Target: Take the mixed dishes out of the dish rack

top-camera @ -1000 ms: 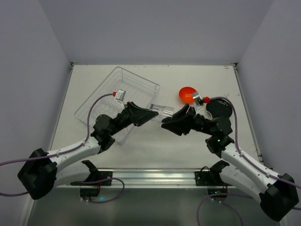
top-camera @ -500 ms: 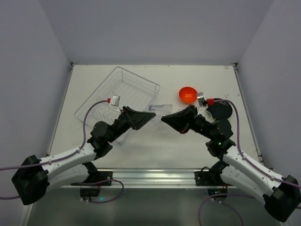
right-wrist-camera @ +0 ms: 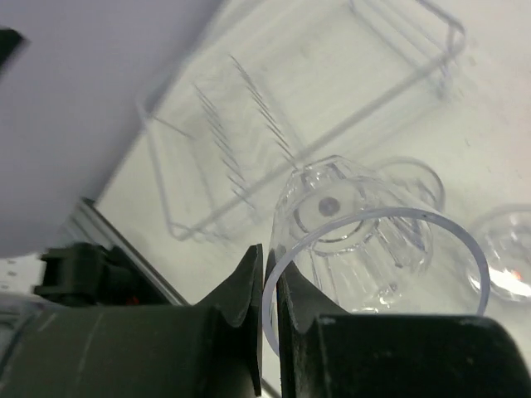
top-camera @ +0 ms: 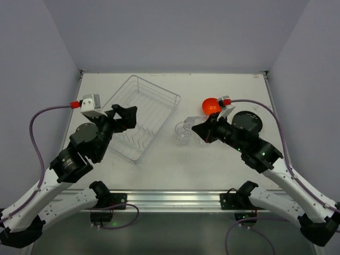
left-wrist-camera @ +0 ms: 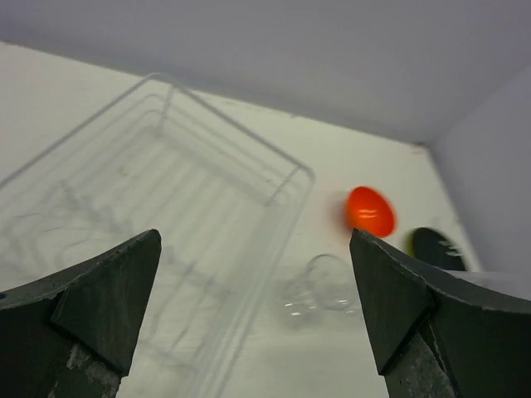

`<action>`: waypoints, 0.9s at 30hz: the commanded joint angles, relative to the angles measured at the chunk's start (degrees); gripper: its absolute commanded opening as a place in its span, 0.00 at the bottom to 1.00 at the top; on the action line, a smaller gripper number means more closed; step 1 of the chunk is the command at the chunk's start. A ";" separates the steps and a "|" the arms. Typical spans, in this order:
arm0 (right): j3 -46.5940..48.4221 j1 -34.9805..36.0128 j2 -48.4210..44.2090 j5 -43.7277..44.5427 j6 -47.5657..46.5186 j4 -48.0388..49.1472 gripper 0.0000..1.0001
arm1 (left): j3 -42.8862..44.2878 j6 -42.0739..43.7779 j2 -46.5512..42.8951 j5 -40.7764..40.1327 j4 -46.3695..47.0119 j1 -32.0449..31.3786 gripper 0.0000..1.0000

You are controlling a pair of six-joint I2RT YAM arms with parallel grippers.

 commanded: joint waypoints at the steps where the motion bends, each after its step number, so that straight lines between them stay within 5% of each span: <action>1: 6.41 4.04 7.08 13.36 -2.78 -22.52 0.00 | -0.06 8.31 0.27 -17.61 -20.72 0.09 1.00; 8: 18.64 18.44 26.84 23.22 -0.67 -35.37 0.00 | -10.69 11.57 -5.53 -17.03 -15.30 0.09 1.00; 14: 25.06 21.36 41.36 22.98 -1.90 -39.87 0.00 | -12.63 10.34 -7.11 -14.56 -16.08 4.57 1.00; 27: 20.24 20.66 46.58 18.14 -5.15 -30.57 0.00 | -14.30 11.13 -10.90 -12.72 -15.11 4.92 1.00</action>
